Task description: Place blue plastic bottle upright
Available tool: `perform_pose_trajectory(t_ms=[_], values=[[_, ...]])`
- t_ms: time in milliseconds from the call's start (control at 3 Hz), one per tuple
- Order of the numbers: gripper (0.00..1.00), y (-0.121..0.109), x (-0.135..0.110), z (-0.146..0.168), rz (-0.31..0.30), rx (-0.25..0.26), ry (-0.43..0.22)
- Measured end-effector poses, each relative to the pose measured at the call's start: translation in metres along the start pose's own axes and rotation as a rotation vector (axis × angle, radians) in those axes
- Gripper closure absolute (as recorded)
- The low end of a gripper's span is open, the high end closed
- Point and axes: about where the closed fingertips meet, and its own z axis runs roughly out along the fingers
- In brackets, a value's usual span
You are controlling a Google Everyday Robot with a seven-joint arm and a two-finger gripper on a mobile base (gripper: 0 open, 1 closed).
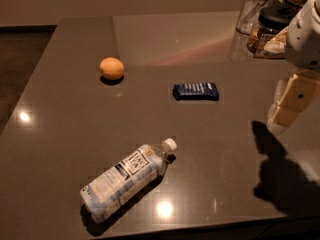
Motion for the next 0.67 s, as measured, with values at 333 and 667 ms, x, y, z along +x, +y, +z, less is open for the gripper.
perform_pose_trajectory(t_ms=[333,667], values=[[0.0,0.0,-0.008,0.0,-0.011,-0.005,-0.024],[0.0,0.007,-0.032,0.002,-0.054,-0.021,-0.094]])
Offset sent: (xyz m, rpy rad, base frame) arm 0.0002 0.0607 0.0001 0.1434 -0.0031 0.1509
